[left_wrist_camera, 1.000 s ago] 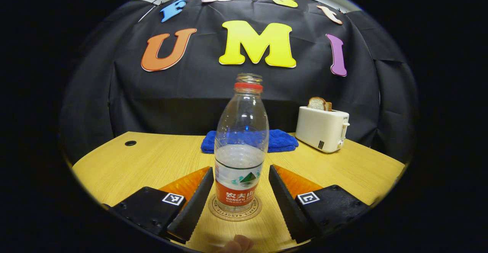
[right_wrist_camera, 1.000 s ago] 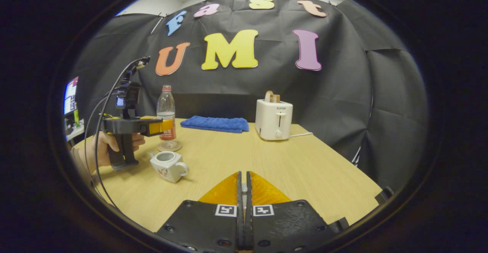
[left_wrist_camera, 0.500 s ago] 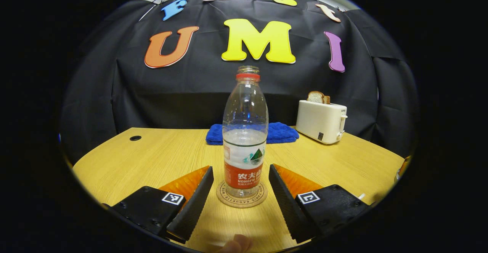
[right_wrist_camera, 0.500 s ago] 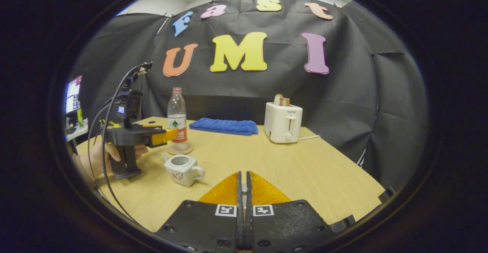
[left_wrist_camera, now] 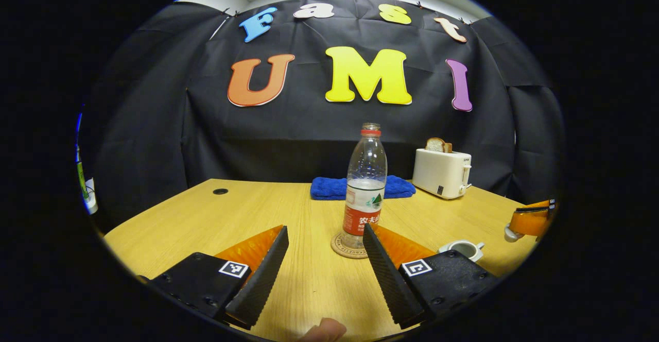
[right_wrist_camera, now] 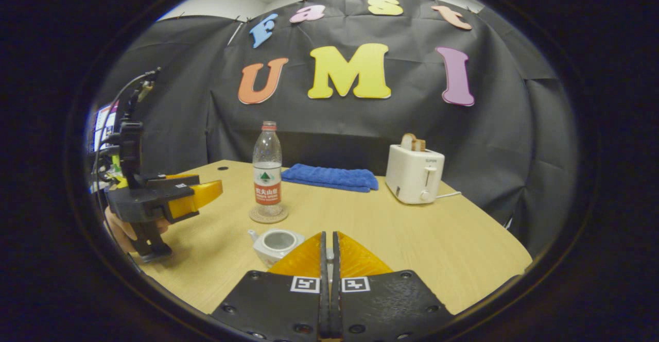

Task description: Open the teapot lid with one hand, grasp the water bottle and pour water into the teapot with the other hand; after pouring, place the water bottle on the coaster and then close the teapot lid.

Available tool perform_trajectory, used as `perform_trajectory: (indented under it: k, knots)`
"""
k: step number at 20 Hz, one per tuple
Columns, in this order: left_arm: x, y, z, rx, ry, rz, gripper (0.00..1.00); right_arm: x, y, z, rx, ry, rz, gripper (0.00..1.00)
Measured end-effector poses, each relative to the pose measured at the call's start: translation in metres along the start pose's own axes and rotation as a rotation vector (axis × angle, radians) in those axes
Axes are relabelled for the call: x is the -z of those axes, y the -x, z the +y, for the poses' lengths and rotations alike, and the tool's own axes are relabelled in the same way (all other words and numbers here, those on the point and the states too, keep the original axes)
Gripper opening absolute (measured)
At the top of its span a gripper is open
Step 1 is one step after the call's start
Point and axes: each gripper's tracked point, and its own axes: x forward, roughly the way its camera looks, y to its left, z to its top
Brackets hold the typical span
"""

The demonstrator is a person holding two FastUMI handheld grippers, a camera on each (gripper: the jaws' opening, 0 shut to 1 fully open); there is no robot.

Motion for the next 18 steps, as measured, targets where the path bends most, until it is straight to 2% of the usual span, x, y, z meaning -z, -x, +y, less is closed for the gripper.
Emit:
perform_trajectory:
  k: [4, 6, 10, 18]
  knots:
    - [0.003, 0.025, 0.043, -0.117, -0.038, 0.007, 0.92, -0.009, -0.016, 0.024, -0.057, -0.005, -0.005, 0.01]
    - [0.008, 0.038, 0.057, -0.146, -0.026, 0.02, 0.92, -0.014, -0.025, 0.031, -0.077, -0.001, -0.011, 0.01]
    - [0.018, 0.052, 0.071, -0.168, 0.012, 0.052, 0.92, -0.011, -0.04, 0.046, -0.125, -0.034, 0.016, 0.01]
    - [0.021, 0.052, 0.074, -0.156, 0.01, 0.06, 0.92, -0.005, -0.054, 0.06, -0.148, -0.038, 0.037, 0.01]
